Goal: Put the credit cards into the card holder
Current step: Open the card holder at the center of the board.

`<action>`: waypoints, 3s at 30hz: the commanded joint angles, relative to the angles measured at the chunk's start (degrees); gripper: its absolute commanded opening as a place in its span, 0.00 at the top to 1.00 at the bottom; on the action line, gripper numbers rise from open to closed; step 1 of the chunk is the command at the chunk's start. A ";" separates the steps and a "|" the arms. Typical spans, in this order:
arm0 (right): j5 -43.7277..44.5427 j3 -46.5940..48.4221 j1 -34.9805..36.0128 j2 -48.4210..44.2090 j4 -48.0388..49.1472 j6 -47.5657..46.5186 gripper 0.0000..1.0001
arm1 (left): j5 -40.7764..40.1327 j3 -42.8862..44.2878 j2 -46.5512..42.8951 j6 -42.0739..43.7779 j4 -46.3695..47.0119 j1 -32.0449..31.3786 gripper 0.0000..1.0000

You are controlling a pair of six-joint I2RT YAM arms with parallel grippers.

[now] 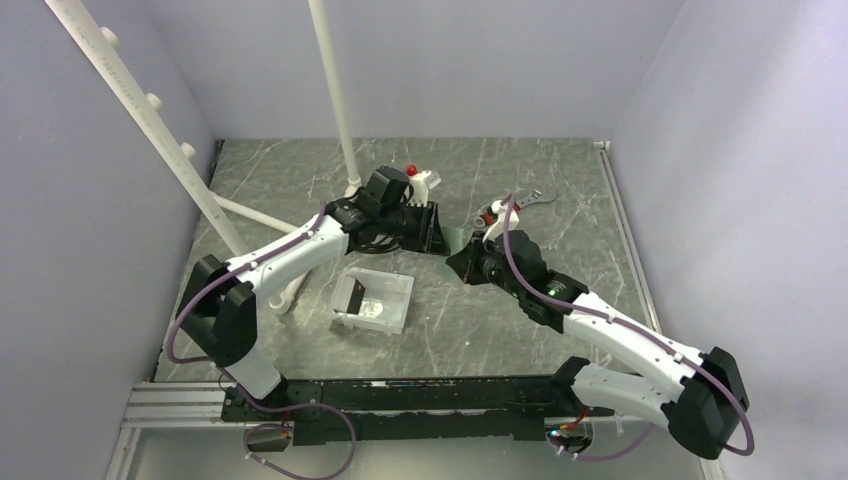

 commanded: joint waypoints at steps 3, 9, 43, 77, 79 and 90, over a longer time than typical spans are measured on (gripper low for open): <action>-1.38 -0.63 1.01 -6.53 15.11 3.35 1.00 | 1.33 1.04 0.27 3.92 -0.45 -0.70 0.61; -3.04 -0.29 0.98 -7.21 15.58 2.67 1.00 | -1.10 1.73 0.36 4.81 -2.64 -0.82 0.62; -36.88 -16.47 -29.74 1.10 10.50 -3.07 0.87 | 12.64 0.26 11.42 -1.32 7.09 -1.09 1.00; -33.87 -10.22 -26.19 9.30 5.99 2.14 0.56 | 17.66 2.69 9.97 1.11 4.62 -2.14 1.00; -36.41 -11.56 -26.40 9.12 9.55 3.46 0.55 | 17.05 3.31 10.83 1.70 3.96 -2.07 1.00; -28.33 -16.02 -31.53 1.63 4.34 5.91 0.53 | 22.70 11.04 17.44 -0.26 5.12 -2.59 1.00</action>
